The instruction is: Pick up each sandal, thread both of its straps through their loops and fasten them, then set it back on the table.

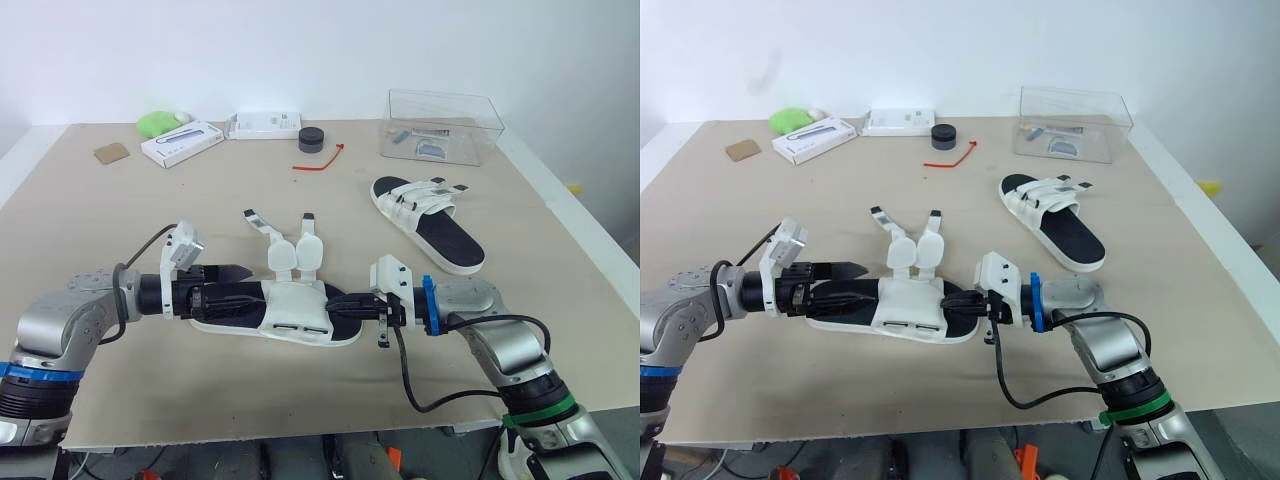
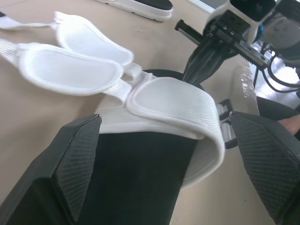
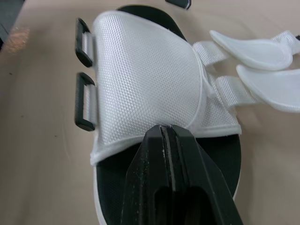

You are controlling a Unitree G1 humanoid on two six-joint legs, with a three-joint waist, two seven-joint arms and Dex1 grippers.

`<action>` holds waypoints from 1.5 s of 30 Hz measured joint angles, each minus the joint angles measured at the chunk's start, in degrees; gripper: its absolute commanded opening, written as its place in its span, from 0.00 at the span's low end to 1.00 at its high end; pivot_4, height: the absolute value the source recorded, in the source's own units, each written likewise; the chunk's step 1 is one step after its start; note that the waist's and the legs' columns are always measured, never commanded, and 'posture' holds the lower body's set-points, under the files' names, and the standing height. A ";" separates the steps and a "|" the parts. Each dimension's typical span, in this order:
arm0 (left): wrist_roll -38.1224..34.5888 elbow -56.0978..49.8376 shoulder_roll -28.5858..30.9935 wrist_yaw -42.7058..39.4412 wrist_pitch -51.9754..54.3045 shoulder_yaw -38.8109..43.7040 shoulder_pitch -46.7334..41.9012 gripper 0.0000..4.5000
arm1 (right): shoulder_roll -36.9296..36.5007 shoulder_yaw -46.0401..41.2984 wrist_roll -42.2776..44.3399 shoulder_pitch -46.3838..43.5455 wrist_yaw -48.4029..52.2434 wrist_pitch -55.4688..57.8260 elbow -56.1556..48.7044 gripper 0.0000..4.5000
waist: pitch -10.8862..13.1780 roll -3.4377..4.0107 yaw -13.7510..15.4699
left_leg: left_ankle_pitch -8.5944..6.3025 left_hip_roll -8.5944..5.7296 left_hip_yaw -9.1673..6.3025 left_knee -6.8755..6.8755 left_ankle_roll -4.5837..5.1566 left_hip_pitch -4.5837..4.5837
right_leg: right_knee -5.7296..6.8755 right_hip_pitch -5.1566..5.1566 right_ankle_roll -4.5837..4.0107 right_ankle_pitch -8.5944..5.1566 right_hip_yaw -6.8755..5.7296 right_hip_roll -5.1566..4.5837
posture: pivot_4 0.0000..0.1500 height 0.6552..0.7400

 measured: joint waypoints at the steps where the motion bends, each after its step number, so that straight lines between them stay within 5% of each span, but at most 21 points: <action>1: 0.17 0.58 0.02 -0.01 -0.14 0.00 -0.34 1.00 | -0.02 0.17 -0.43 0.00 -0.05 0.01 0.03 0.00 | 0.00 0.00 0.00 | 0.00 0.00 0.00 0.00 0.00 0.00 | 0.00 0.00 0.00 0.00 0.00 0.00 | 1.00 1.00; 16: 1.17 5.45 -2.35 1.40 -1.43 -0.02 -3.69 1.00 | -0.25 2.11 -2.13 0.06 0.31 0.25 1.23 0.00 | 0.00 -0.03 0.05 | 0.01 -0.03 -0.01 0.04 -0.01 -0.03 | 0.00 0.01 0.02 0.03 0.00 -0.02 | 1.00 1.00; 24: -0.11 17.68 -4.63 9.92 12.91 1.53 -13.13 1.00 | -0.04 2.16 -2.77 -0.02 0.45 -1.70 2.01 0.00 | 0.00 -0.06 -0.02 | 0.00 -0.03 -0.02 0.07 -0.01 -0.03 | 0.00 0.02 0.04 0.07 0.02 0.02 | 1.00 1.00; 33: -2.17 27.66 -10.40 10.71 25.42 1.44 -22.24 1.00 | -0.19 2.17 -3.34 -0.10 0.53 -2.80 2.08 0.00 | 0.00 -0.10 0.04 | 0.01 -0.15 -0.07 0.10 -0.01 -0.10 | 0.00 0.03 -0.07 0.16 -0.02 -0.06 | 1.00 1.00; 45: 6.25 51.93 -16.28 7.33 17.26 -1.01 -33.91 1.00 | -0.07 2.16 -3.80 0.01 0.04 -2.81 1.74 0.00 | 0.00 -0.14 -0.02 | 0.00 -0.29 -0.05 0.11 -0.02 -0.12 | 0.00 0.01 -0.09 0.17 0.03 -0.06 | 1.00 1.00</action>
